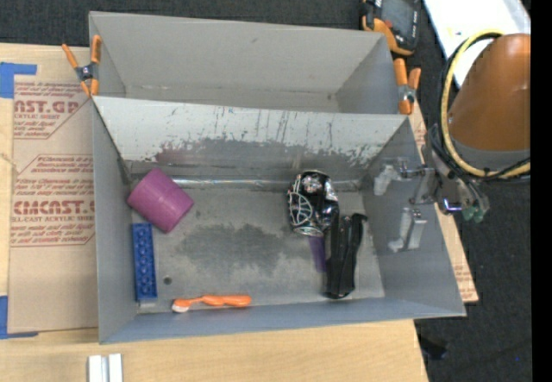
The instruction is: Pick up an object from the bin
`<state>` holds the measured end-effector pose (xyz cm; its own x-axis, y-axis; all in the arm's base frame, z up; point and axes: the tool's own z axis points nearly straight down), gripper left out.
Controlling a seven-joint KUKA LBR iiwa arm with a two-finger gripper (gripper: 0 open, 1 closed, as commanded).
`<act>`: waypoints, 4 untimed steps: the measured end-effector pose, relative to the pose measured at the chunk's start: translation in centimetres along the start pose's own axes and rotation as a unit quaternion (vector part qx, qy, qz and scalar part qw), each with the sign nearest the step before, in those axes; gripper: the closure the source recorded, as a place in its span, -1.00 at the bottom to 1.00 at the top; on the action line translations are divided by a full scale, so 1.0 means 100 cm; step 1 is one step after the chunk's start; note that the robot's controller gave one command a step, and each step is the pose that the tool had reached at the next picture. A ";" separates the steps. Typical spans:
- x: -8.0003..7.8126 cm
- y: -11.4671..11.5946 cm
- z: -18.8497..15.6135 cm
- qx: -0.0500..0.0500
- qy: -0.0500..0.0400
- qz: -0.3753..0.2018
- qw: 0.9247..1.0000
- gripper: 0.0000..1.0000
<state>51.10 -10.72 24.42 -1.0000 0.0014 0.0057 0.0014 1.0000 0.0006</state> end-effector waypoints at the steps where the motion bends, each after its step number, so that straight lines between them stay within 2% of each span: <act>1: -0.002 0.001 -0.004 0.001 -0.004 -0.001 1.000 -1.00; 2: -0.007 0.005 0.045 0.001 -0.005 -0.068 0.998 -1.00; 3: -0.007 0.013 0.077 0.002 -0.006 -0.239 0.971 -1.00; 4: -0.012 0.015 0.084 0.002 -0.005 -0.349 0.937 -1.00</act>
Offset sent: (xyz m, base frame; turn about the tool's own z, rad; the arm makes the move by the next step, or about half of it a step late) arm 0.0179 0.0154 -0.1742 -0.4767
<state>52.24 -9.21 16.00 -0.7574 -0.6529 -0.0038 -0.6529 0.7574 -0.0035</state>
